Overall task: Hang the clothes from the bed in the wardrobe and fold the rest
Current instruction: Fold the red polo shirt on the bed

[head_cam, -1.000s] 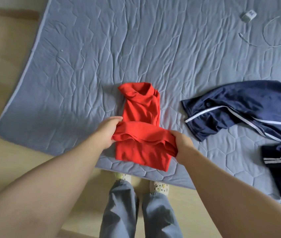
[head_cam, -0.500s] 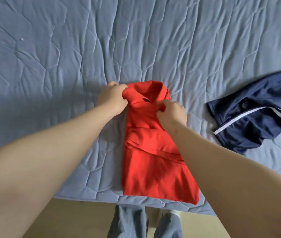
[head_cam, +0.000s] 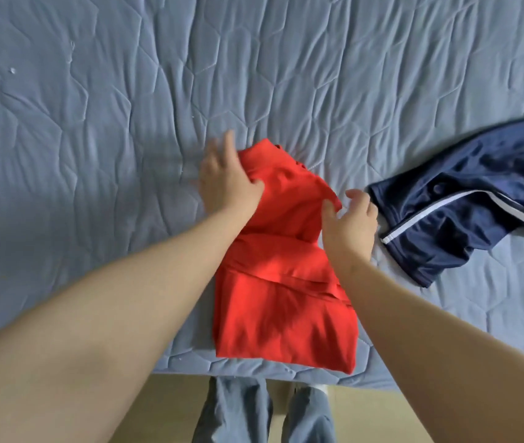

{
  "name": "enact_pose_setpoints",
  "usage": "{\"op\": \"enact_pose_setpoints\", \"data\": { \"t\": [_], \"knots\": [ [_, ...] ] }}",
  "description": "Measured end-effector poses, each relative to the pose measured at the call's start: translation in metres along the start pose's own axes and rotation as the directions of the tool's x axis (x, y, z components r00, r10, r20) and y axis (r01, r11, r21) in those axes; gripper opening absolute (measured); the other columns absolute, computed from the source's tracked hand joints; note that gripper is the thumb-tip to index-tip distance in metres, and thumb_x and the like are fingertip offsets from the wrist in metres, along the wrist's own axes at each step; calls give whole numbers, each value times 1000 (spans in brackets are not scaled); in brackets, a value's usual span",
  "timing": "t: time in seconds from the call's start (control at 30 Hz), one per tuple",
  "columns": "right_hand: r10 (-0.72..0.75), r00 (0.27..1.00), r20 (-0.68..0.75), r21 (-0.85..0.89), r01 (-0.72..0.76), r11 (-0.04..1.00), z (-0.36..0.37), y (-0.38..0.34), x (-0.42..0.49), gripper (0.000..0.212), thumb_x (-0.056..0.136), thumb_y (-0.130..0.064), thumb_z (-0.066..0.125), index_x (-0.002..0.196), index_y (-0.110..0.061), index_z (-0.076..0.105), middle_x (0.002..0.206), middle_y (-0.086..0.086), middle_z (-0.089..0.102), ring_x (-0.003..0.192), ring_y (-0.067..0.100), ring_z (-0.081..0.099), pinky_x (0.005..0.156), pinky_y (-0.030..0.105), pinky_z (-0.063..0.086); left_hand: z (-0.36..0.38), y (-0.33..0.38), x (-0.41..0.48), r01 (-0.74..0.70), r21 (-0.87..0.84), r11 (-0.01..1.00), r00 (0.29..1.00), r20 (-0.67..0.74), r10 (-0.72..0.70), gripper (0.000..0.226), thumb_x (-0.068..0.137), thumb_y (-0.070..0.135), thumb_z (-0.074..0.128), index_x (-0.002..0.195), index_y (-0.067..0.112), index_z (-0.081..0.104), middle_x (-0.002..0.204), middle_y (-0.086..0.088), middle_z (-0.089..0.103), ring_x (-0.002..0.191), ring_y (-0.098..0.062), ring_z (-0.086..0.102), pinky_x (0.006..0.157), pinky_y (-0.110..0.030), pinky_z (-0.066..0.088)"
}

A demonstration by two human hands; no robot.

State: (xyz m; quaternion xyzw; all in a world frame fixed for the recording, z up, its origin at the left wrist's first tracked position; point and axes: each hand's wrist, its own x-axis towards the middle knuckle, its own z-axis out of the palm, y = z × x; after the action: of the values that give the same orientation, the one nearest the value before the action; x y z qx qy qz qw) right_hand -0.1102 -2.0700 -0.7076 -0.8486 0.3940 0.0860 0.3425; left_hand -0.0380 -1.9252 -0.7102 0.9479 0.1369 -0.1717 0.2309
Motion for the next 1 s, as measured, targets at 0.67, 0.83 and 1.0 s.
{"op": "enact_pose_setpoints", "data": {
  "t": [0.67,0.83,1.0],
  "knots": [
    [-295,899,323,-135,352,926,-51,49,-49,31,79,1,53,106,-6,65,101,18,65,98,33,57,79,29,35,-23,-63,-73,-463,78,883,871,225,437,24,82,4,52,103,9,63,112,-5,64,107,-26,56,91,-37,40],
    [-270,950,156,90,259,962,-66,10,-44,20,80,-6,58,95,-12,68,78,0,61,77,15,52,63,16,29,-53,-50,-71,-165,-334,928,947,209,244,19,88,7,46,79,24,48,70,4,56,62,-6,55,57,-15,37],
    [-285,956,75,125,274,953,-65,-37,-15,21,83,-12,57,101,-15,67,79,-5,57,80,13,53,66,14,31,-80,-25,-28,90,-537,839,959,275,73,23,81,7,55,64,22,56,53,8,51,46,1,45,50,-18,33]
  ]
}}
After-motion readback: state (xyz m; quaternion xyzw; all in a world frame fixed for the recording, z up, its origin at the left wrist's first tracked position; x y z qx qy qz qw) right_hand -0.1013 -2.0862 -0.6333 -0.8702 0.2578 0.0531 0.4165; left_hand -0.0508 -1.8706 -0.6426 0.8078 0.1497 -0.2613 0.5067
